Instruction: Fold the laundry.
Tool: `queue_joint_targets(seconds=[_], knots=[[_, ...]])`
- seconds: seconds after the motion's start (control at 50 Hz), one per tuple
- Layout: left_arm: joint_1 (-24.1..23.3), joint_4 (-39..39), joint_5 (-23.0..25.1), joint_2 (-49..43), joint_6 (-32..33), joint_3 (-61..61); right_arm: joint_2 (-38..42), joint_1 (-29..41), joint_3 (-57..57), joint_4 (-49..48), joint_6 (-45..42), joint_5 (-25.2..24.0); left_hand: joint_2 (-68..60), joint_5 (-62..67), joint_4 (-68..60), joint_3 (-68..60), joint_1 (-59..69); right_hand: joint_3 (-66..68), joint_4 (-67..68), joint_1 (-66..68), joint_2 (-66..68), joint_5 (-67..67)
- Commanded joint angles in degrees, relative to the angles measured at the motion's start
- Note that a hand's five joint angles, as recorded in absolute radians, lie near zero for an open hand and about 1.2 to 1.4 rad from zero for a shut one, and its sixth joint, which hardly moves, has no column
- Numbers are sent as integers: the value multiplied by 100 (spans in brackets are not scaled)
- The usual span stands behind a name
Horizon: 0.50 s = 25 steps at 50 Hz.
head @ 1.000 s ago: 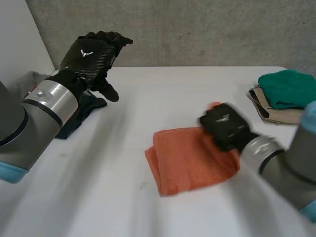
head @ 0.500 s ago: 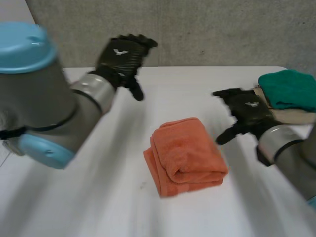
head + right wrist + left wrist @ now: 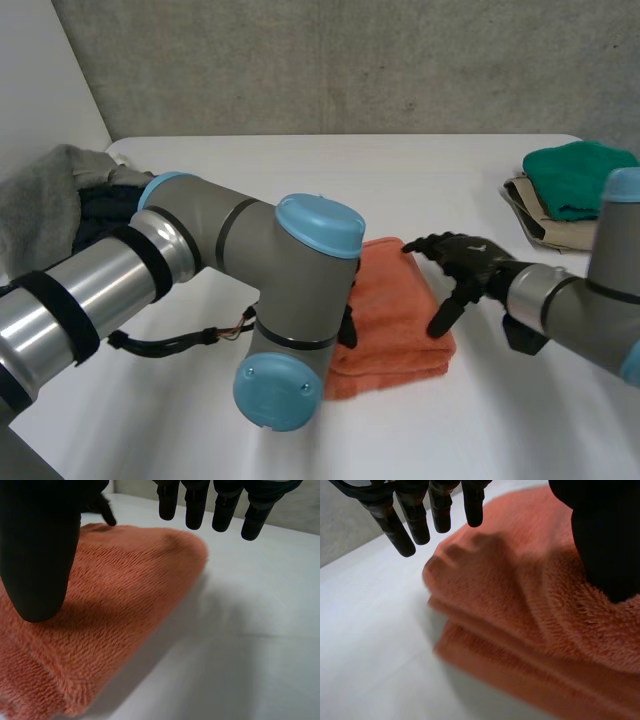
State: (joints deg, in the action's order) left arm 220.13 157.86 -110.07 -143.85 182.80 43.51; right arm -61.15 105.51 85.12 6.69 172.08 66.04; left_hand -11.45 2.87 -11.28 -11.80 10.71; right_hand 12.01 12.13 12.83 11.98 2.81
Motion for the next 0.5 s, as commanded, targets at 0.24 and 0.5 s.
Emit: queue_joint_targets(seconds=[0.24, 0.5], knots=[[162, 87, 117, 155, 625, 720, 499, 435, -119, -115, -1290, 375, 145, -287, 128, 180, -71, -201, -213, -283, -198, -281], [443, 359, 890, 1534, 616, 588, -493, 848, 302, -624, -2134, 1025, 145, -287, 128, 180, -71, -201, -213, -283, -198, -281]])
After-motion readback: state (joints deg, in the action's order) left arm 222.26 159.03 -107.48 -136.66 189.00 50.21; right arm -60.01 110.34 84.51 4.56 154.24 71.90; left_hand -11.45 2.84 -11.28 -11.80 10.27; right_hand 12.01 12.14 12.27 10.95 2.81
